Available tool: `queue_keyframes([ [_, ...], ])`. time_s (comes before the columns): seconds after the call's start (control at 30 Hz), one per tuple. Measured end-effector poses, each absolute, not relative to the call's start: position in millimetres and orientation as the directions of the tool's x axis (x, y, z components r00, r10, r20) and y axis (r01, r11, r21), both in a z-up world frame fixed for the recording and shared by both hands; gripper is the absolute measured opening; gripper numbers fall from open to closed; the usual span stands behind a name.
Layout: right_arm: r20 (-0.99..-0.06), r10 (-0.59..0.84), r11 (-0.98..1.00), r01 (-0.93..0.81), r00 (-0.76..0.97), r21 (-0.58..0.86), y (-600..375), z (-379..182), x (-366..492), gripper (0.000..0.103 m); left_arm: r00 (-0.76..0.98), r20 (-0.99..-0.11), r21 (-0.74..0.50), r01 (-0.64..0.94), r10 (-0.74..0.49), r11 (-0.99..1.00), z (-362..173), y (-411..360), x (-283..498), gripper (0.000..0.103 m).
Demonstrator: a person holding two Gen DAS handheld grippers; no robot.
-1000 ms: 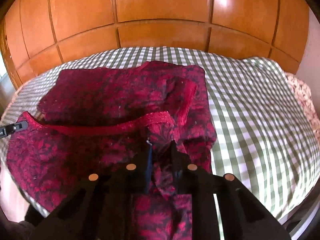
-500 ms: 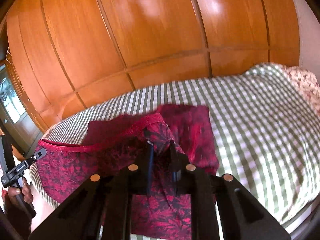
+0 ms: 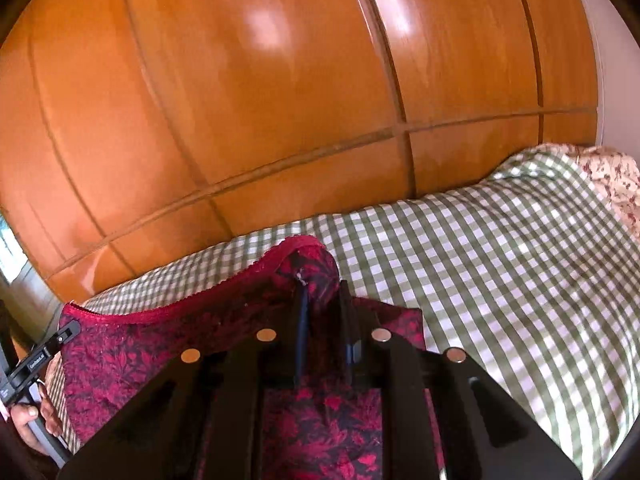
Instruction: Fold small clothes
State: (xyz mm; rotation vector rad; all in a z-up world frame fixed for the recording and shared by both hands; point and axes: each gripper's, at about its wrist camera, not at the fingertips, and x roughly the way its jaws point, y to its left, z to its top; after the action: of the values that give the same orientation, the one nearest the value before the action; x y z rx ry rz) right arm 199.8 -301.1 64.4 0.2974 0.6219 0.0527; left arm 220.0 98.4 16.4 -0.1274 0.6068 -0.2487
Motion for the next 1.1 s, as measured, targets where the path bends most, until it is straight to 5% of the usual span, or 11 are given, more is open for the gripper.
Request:
queue_keyframes([
  [0.37,-0.758,0.084,0.951,0.174,0.647,0.254,-315.2,-30.9,276.5,0.015,0.633,-0.755,-0.158,0.079,-0.172,0.984,-74.1,83.2,311.1,0.017],
  [0.47,-0.754,0.095,0.952,0.162,0.650,0.260,-316.8,-28.2,273.2,0.036,0.632,-0.748,-0.191,0.088,-0.203,0.978,-70.2,89.8,305.2,0.023],
  [0.5,-0.748,0.111,0.949,0.155,0.655,0.276,-320.0,-25.3,267.3,0.048,0.628,-0.749,-0.200,0.091,-0.212,0.976,-68.5,92.9,301.4,0.032],
  [0.6,-0.724,0.140,0.942,0.135,0.675,0.307,-327.3,-14.8,243.1,0.059,0.640,-0.727,-0.239,0.105,-0.250,0.965,-60.1,104.5,271.0,0.060],
  [0.8,-0.697,0.251,0.907,0.087,0.672,0.411,-356.0,-18.5,168.9,0.072,0.621,-0.698,-0.334,0.156,-0.355,0.930,-71.7,131.2,198.6,0.061],
  [1.03,-0.702,0.335,0.882,0.054,0.628,0.469,-359.3,-47.0,88.3,0.070,0.561,-0.666,-0.486,0.174,-0.492,0.856,-102.0,147.4,131.1,0.061],
  [1.1,-0.726,0.338,0.885,0.061,0.599,0.462,-351.8,-60.0,80.6,0.055,0.544,-0.666,-0.511,0.166,-0.510,0.844,-110.8,145.1,126.7,0.054],
])
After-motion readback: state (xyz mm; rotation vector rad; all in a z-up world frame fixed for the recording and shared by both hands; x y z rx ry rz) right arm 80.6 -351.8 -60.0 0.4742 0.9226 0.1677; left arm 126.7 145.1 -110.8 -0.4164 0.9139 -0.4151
